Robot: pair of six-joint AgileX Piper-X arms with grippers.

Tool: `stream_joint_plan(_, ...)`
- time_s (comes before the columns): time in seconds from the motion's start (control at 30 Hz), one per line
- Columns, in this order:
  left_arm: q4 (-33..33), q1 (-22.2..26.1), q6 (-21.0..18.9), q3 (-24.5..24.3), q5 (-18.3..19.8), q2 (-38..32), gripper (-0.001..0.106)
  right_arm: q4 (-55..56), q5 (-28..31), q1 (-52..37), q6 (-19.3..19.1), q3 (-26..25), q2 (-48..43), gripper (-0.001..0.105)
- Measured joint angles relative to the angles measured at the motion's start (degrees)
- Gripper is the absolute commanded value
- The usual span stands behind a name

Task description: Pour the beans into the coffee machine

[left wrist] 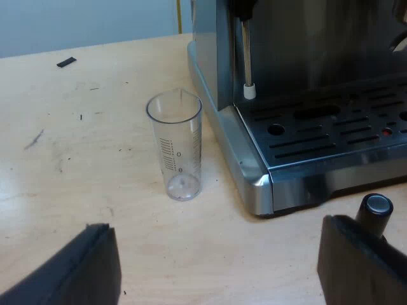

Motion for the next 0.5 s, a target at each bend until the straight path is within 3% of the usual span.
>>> stream_joint_plan(0.5, 0.0, 0.0, 0.6, 0.0, 0.0, 0.0, 0.066, 0.0, 0.0, 0.0, 0.0, 0.0, 0.0, 0.062)
